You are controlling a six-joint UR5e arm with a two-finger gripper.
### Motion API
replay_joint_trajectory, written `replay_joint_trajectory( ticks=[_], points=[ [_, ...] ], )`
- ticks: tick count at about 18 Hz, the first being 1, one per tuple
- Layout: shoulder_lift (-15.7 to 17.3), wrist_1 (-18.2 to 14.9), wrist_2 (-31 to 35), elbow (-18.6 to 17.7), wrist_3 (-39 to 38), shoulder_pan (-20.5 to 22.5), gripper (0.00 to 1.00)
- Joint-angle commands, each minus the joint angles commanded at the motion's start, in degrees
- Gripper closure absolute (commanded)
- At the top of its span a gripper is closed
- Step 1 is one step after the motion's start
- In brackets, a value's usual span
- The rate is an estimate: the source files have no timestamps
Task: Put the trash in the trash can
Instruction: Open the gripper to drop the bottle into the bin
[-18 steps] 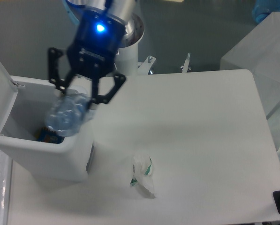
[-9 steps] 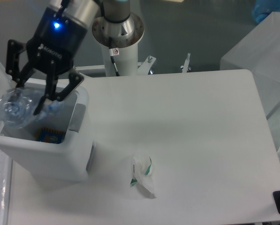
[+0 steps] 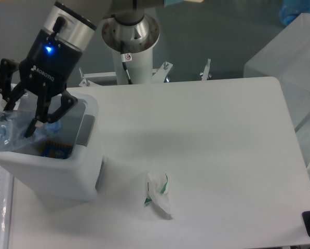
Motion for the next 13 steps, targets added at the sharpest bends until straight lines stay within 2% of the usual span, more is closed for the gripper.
replay_joint_trajectory(
  ticks=[2, 8, 10, 13],
  points=[
    [0.1, 0.0, 0.1, -0.8, 1.0, 0.0, 0.00],
    [0.4, -0.1, 0.1, -2.3, 2.0, 1.0, 0.00],
    [0.1, -0.1, 0.4, -2.4, 2.4, 2.7, 0.00],
    [-0.3, -0.3, 0.4, -1.9, 1.9, 8.2, 0.00]
  ],
)
